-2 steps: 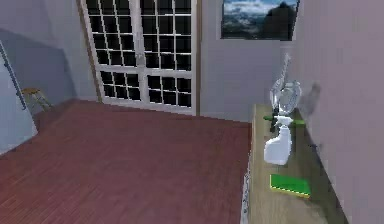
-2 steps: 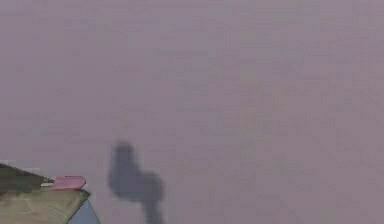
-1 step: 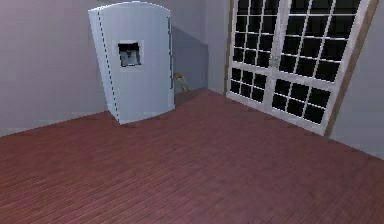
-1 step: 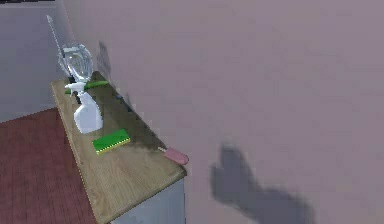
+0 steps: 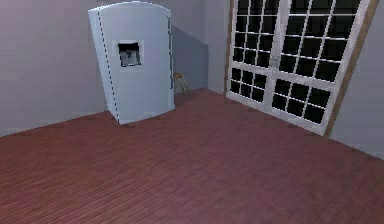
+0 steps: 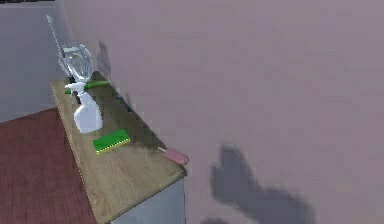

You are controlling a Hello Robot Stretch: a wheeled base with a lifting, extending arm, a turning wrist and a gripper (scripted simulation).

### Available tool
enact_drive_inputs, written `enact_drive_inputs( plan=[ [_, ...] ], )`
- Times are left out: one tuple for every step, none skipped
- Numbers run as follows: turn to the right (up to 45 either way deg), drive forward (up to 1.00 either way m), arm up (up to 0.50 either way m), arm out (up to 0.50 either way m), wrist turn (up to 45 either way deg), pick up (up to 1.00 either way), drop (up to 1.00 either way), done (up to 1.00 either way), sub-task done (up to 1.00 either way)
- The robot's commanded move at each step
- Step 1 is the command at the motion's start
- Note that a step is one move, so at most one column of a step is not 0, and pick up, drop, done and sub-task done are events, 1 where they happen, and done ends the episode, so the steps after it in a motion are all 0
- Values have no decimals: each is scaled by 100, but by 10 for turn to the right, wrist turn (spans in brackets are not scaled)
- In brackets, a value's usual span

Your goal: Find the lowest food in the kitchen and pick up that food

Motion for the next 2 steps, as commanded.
enact_drive_inputs(
  plan=[
    [0, 0, 38, 0, 0, 0, 0, 0, 0],
    [0, 0, 0, 24, 0, 0, 0, 0, 0]
  ],
)
